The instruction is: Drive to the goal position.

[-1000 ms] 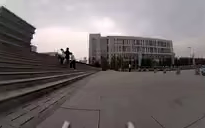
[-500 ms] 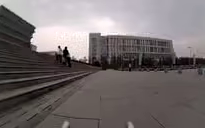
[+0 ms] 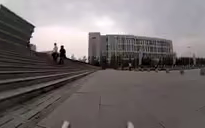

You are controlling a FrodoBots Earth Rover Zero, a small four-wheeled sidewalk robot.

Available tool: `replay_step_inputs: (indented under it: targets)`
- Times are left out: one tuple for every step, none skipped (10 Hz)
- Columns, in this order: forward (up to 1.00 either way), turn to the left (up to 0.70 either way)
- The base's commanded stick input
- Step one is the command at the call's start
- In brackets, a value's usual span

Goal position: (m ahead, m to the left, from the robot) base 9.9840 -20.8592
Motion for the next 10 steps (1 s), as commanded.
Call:
replay_step_inputs:
  targets:
    - [0.60, 0.00]
    - [0.60, 0.00]
    - [0.60, 0.00]
    - [0.60, 0.00]
    - [0.60, 0.00]
    - [0.60, 0.00]
    - [0.60, -0.01]
    - [0.60, -0.15]
    - [0.60, -0.15]
    - [0.60, -0.15]
